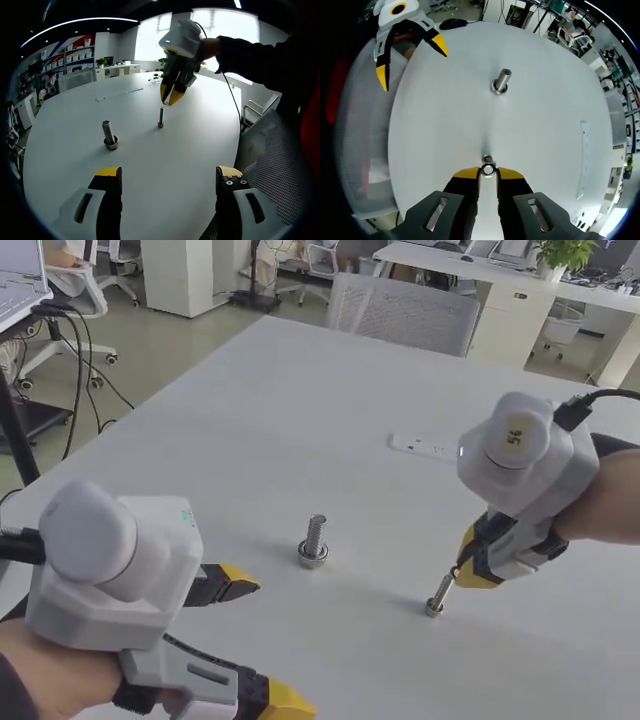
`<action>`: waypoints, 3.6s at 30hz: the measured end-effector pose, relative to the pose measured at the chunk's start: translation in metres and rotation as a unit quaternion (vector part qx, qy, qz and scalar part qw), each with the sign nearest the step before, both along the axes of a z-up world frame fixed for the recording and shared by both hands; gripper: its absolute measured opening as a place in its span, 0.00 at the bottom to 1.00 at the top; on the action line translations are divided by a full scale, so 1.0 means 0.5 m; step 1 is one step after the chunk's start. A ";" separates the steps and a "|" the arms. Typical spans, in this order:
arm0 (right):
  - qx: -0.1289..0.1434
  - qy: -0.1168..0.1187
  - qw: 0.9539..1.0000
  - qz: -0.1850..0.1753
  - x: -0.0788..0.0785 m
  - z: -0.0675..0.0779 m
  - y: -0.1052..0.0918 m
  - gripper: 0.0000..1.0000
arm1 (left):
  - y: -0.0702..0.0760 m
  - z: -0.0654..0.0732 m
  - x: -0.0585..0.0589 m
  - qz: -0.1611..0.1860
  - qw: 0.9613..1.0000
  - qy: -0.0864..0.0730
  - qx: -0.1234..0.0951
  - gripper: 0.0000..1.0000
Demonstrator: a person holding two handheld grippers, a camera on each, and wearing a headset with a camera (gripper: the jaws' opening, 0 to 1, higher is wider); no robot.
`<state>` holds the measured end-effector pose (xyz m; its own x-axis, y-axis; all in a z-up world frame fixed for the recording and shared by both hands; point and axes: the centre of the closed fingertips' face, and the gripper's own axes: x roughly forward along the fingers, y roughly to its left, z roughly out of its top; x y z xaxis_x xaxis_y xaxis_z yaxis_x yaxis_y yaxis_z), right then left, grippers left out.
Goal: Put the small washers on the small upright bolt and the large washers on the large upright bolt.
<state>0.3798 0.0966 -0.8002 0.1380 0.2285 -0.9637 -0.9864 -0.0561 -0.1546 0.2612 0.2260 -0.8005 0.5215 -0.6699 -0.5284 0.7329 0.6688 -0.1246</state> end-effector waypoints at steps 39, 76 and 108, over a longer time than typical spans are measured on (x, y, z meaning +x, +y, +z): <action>-0.013 0.012 1.000 0.005 0.009 -0.032 0.003 0.14 | 0.004 -0.003 -0.011 0.003 1.000 0.004 0.001 0.76; -0.031 0.041 0.999 0.003 0.008 -0.108 0.006 0.14 | 0.006 -0.005 -0.010 0.004 1.000 0.011 0.002 0.76; -0.029 0.049 0.998 -0.003 0.013 -0.125 0.006 0.17 | 0.003 -0.007 -0.003 0.005 1.000 0.014 0.004 0.76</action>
<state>0.3863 0.0994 -0.8625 0.0431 0.1708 -0.9844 -0.9970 -0.0561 -0.0534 0.2600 0.2278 -0.8041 0.5132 -0.6603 -0.5483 0.7228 0.6770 -0.1387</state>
